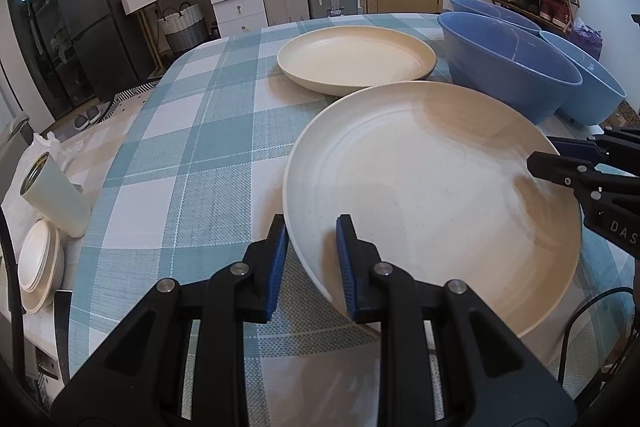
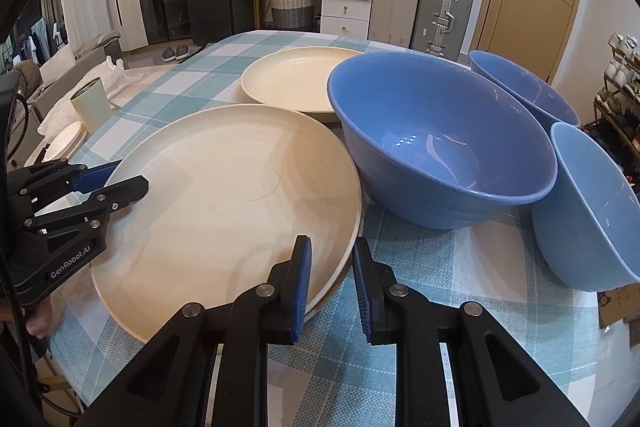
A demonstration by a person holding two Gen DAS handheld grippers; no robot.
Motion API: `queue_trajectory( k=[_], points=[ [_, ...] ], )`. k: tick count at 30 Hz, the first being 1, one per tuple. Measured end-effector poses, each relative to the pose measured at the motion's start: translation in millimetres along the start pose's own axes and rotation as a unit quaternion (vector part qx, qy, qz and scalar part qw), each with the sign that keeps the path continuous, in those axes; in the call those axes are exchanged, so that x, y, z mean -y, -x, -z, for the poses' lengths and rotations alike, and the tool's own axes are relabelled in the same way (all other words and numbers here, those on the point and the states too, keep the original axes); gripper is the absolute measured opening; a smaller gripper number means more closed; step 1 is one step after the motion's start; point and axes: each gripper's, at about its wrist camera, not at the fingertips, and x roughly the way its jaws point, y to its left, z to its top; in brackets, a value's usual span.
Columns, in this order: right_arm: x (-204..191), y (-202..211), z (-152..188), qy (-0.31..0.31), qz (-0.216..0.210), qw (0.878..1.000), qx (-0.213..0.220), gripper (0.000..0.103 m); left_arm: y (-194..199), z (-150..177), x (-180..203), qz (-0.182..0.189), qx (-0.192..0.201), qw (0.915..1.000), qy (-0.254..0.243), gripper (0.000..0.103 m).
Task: Organize plates and bowls
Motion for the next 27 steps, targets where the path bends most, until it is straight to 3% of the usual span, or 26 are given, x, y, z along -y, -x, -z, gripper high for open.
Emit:
queue_trajectory(
  k=[15,18,20,23,25,27],
  points=[
    [-2.7,-4.9,1.4,0.004,0.009,1.0,-0.002,0.02,-4.0,0.5,-1.8,0.008,-0.004,1.0,0.002,0.022],
    [-0.7,-3.1,0.6,-0.003,0.006,1.0,-0.003,0.021,-2.7,0.2,-3.8,0.018,-0.008,0.9998,0.01,0.027],
    [-0.2,-0.6,-0.2,-0.004,0.004,1.0,-0.001,0.023,-1.6,-0.4,-6.0,0.028,-0.011,0.9994,0.017,0.032],
    [-0.7,7.6,-2.7,-0.003,-0.004,1.0,0.007,0.028,4.9,-1.8,-7.6,0.034,-0.006,0.9991,0.023,0.053],
    [-2.2,15.3,-4.1,0.0,-0.017,1.0,0.014,0.044,12.0,-3.3,-9.1,0.042,0.005,0.9988,0.026,0.071],
    [-4.9,23.9,-5.9,0.001,-0.027,0.999,0.024,0.052,20.1,-5.6,-8.4,0.044,0.014,0.9986,0.026,0.074]
  ],
)
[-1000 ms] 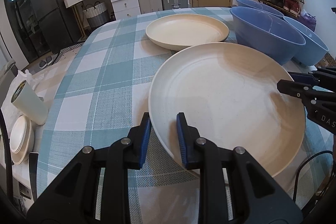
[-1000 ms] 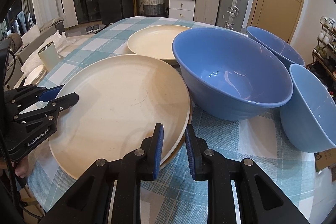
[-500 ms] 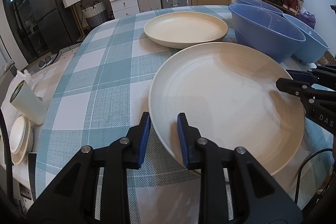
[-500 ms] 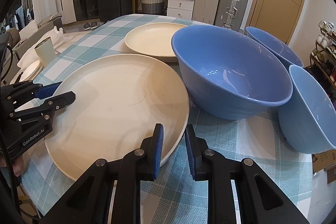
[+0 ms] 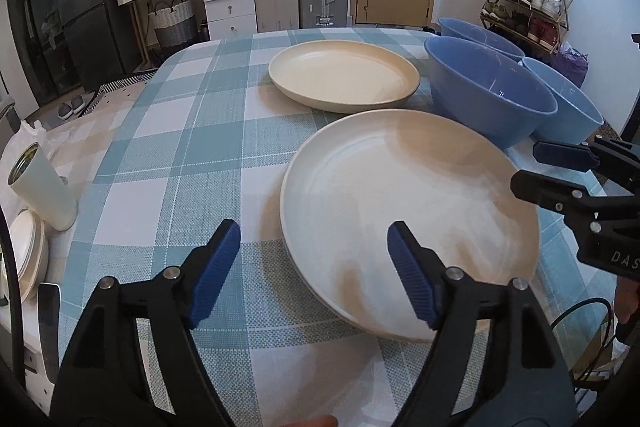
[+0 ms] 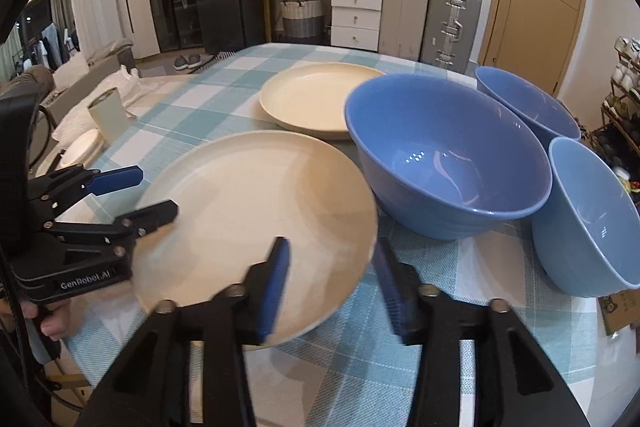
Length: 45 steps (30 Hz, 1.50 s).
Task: Organize plates and bowls
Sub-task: 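Lower the plates onto the table and open both tools, then withdraw both open tools from the plates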
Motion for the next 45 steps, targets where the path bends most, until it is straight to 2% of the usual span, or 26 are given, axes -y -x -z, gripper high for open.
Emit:
queue_trajectory(
  k=[2,4,5,8,10,11,17,29,45],
  points=[
    [-3.8,9.3,-1.6,0.006,-0.004,1.0,0.011,0.056,6.2,-3.2,-0.8,-0.003,0.002,1.0,0.001,0.076],
    [-8.3,17.9,-4.0,0.012,-0.011,1.0,0.021,0.077,13.9,-6.1,-2.8,0.001,0.008,1.0,0.005,0.077],
    [-10.1,22.0,-5.2,0.012,-0.017,0.999,0.026,0.082,17.8,-7.6,-4.2,0.004,0.011,0.9999,0.007,0.078],
    [-14.9,34.5,-9.9,0.015,-0.03,0.999,0.04,0.086,29.5,-12.2,-8.1,0.009,0.022,0.9996,0.013,0.085],
    [-17.8,42.2,-13.5,0.019,-0.02,0.998,0.048,0.095,35.9,-14.8,-9.6,0.011,0.027,0.9995,0.014,0.1],
    [-18.3,46.0,-15.0,0.021,-0.016,0.998,0.054,0.097,39.9,-16.0,-9.6,0.013,0.031,0.9994,0.012,0.101],
    [-25.0,61.2,-29.4,0.027,-0.017,0.997,0.071,0.101,60.5,-26.3,-11.0,0.01,0.04,0.9991,0.01,0.101],
    [-16.5,87.7,-51.5,0.032,-0.022,0.995,0.092,0.102,84.7,-50.4,-11.9,0.006,0.051,0.9986,0.013,0.101],
    [4.4,104.5,-88.6,0.015,-0.032,0.993,0.11,0.102,80.7,-81.0,-10.1,0.0,0.057,0.9983,0.013,0.101]
  ],
)
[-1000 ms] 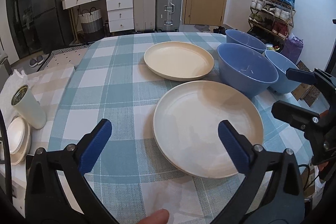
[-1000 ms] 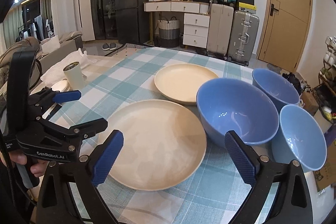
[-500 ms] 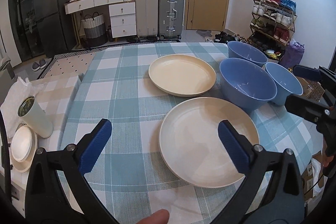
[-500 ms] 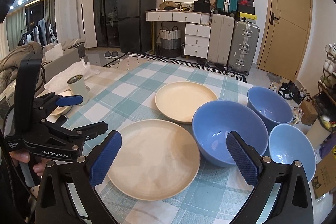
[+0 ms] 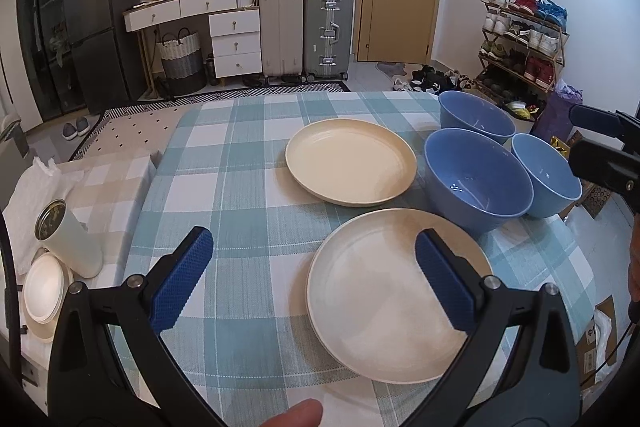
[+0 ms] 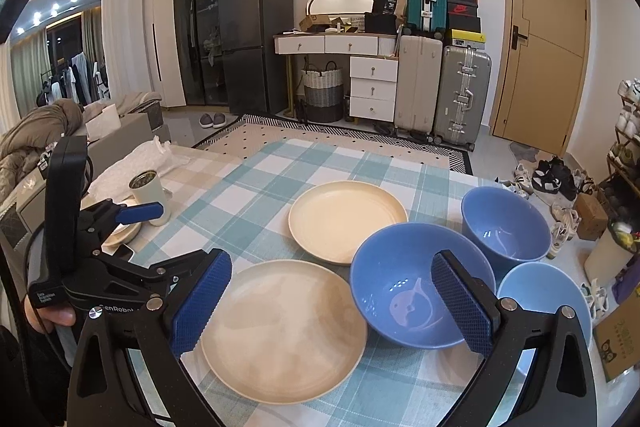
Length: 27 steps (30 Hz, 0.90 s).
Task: Organize plates and bowls
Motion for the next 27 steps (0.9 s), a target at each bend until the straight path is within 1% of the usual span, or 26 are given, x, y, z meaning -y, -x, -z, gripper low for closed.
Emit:
queue_trajectory(
  k=[6,13,27],
  points=[
    [8.1,-0.8,-13.1,0.001,0.008,1.0,0.002,0.102,-5.0,-7.3,-2.6,-0.001,0.0,1.0,0.005,0.101],
    [16.4,-5.6,-23.4,0.002,0.007,1.0,-0.003,0.102,-14.8,-18.0,-6.5,-0.005,-0.002,0.9999,0.01,0.101],
    [46.7,-40.8,-32.7,-0.017,0.008,0.999,-0.037,0.102,-61.2,-31.9,1.1,-0.005,-0.025,0.9997,0.004,0.101]
  ],
)
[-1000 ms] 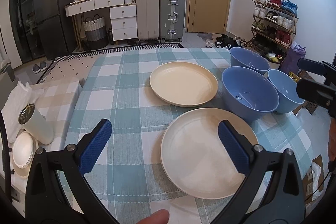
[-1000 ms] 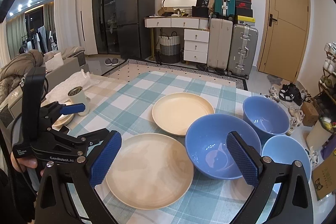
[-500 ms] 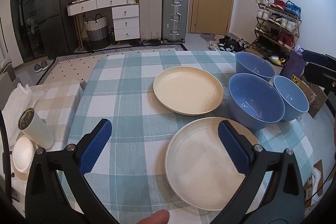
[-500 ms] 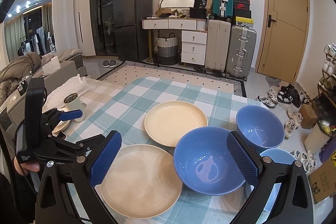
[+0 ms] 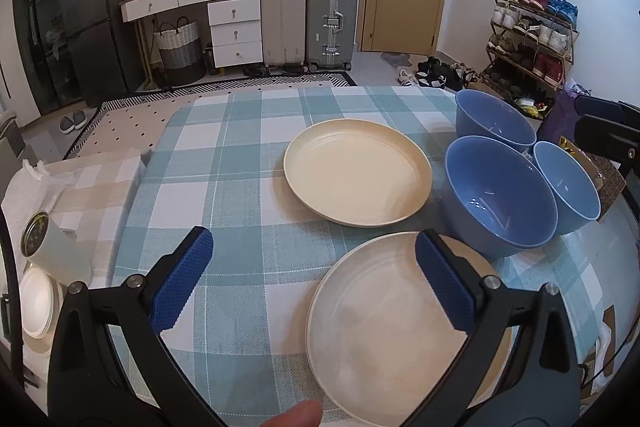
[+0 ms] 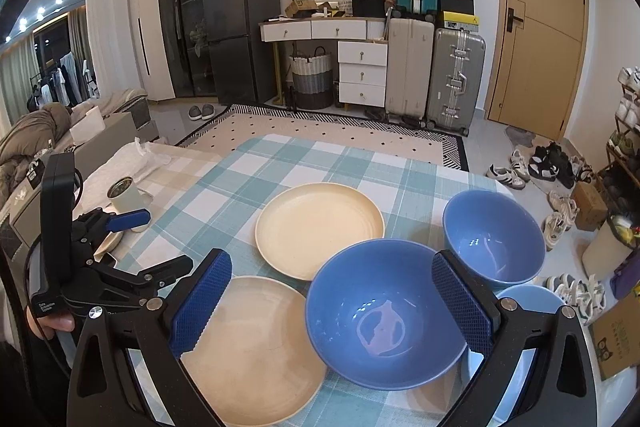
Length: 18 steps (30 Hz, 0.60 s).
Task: Organize plates and bowls
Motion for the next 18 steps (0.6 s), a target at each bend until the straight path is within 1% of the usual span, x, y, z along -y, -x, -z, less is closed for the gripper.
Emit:
queue_trajectory(
  k=[10,18],
  points=[
    [22.3,-32.9,-11.1,-0.019,-0.005,1.0,-0.022,0.102,-34.4,-10.1,-3.4,0.002,-0.018,0.9998,0.007,0.101],
    [30.3,-64.3,-18.2,-0.016,-0.003,0.999,-0.047,0.102,-65.0,-14.9,-10.0,0.004,-0.037,0.9992,0.011,0.101]
  ],
)
